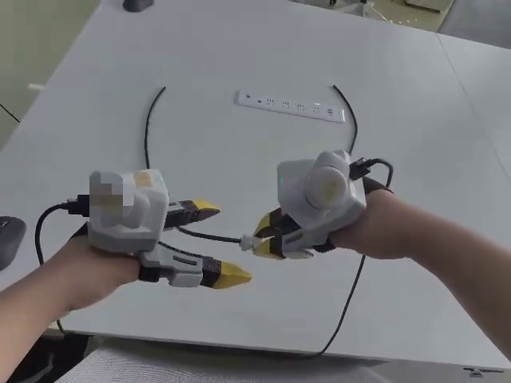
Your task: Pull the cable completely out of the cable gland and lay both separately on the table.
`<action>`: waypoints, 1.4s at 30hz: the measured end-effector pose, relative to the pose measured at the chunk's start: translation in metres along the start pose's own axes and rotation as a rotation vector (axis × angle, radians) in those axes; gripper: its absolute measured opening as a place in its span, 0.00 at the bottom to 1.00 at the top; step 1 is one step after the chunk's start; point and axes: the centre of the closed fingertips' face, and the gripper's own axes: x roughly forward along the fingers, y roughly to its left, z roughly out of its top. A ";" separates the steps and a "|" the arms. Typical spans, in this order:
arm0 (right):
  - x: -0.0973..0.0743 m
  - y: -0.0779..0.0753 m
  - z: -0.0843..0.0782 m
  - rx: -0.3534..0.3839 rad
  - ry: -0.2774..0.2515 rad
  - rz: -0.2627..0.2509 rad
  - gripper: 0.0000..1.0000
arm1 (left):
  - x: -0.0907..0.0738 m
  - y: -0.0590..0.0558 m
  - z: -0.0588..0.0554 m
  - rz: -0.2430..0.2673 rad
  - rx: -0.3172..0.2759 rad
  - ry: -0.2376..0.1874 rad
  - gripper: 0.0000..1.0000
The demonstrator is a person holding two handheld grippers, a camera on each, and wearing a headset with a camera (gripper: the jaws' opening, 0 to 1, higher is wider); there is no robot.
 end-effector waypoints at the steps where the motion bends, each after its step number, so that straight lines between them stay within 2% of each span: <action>1: -0.001 0.001 0.001 -0.001 -0.003 0.002 0.06 | 0.001 -0.001 0.001 -0.004 0.000 -0.004 0.70; 7: -0.002 0.007 -0.001 -0.016 0.006 0.009 0.06 | 0.009 -0.008 0.001 -0.032 0.003 -0.008 0.65; 20: -0.005 0.009 0.003 -0.039 0.005 0.017 0.06 | 0.008 -0.011 0.002 -0.081 0.031 -0.013 0.39; 26: -0.006 0.010 0.002 -0.041 0.010 0.018 0.06 | 0.009 -0.015 -0.001 -0.105 0.047 0.001 0.33; 35: -0.006 0.012 0.002 -0.063 0.008 0.021 0.06 | 0.009 -0.020 0.003 -0.138 0.018 -0.025 0.22; 42: -0.006 0.012 0.002 -0.065 0.004 0.026 0.06 | 0.009 -0.021 0.004 -0.153 0.024 -0.037 0.16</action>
